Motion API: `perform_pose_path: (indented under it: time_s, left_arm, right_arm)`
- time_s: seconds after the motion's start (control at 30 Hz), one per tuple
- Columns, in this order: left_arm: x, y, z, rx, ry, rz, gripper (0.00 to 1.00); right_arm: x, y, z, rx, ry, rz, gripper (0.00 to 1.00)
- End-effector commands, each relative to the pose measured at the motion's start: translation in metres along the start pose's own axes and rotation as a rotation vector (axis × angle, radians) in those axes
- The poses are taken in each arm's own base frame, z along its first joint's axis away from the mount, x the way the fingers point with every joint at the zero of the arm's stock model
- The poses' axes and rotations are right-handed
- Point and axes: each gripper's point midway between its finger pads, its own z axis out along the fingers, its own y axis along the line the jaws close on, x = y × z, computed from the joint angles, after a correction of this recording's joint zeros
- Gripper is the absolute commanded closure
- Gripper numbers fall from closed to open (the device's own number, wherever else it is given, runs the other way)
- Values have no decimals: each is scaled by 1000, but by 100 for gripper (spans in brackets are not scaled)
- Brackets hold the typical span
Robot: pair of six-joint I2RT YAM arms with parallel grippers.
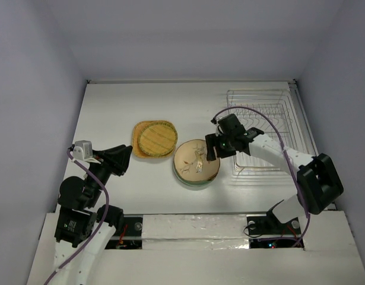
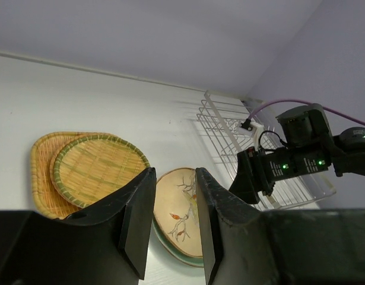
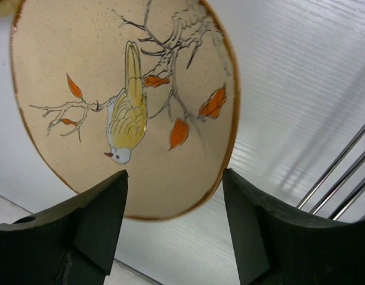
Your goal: Unload the plates from the dish rack
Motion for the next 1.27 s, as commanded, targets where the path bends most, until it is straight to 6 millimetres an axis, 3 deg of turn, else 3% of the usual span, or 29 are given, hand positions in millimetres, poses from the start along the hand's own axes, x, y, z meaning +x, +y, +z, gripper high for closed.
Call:
perform_pose_path:
  time_s: [0.0,0.2,0.33,0.4,0.47,0.5,0.53,0.57,0.6,0.7,0.73,0.77,0.8,0.87,0.9,0.93,0.97,1.03,1.13,1.23]
  left_arm:
    - [-8,-3,2,11,-34,0,70]
    - [-9,-4,1,14,-36,0,70]
    - [-9,-4,1,15,-39,2,66]
    - [-8,-4,1,19,-36,2,62]
    - [-8,-5,2,23,-33,4,52]
    - [-8,-5,2,26,-33,4,46]
    - [-9,-7,1,32,-34,6,34]
    - [-8,-9,1,43,-29,8,29]
    - [-9,-11,-1,53,-32,10,25]
    - [-14,-14,-6,67,-55,20,16]
    - [-16,-14,-6,64,-60,21,11]
    - [-16,-13,-7,58,-63,21,6]
    - [-16,-12,-6,52,-63,19,1]
    - [-17,-11,-3,45,-56,21,1]
    - [-17,-11,-1,41,-50,25,1]
    - [-21,-13,-1,43,-54,28,1]
    - [-22,-13,0,40,-50,34,1]
    - [-31,-18,1,46,-61,40,1]
    - [-42,-23,3,53,-71,59,1]
    - [-44,-20,8,31,-67,65,1]
  right_arm:
    - [-6,1,1,66,-10,-30,29]
    - [-4,9,3,105,-5,-54,23]
    - [-20,18,-12,113,-83,-65,24]
    - [-37,38,-37,61,-181,-82,27]
    - [-58,49,-61,24,-281,-77,42]
    - [-68,55,-84,-6,-355,-71,57]
    - [-75,58,-98,-16,-405,-66,100]
    - [-82,60,-113,-24,-455,-59,100]
    - [-93,62,-141,-39,-556,-48,100]
    - [-104,62,-187,-67,-724,-19,100]
    - [-106,57,-222,-74,-831,8,100]
    - [-110,56,-242,-88,-909,25,100]
    - [-109,53,-258,-94,-964,45,100]
    - [-101,42,-300,-109,-1106,95,83]
    - [-98,38,-310,-115,-1144,122,73]
    - [-93,29,-311,-97,-1168,150,52]
    - [-88,25,-326,-111,-1215,172,44]
    - [-84,12,-330,-75,-1252,226,27]
    - [-77,4,-326,-54,-1264,241,20]
    - [-73,5,-317,-73,-1255,228,19]
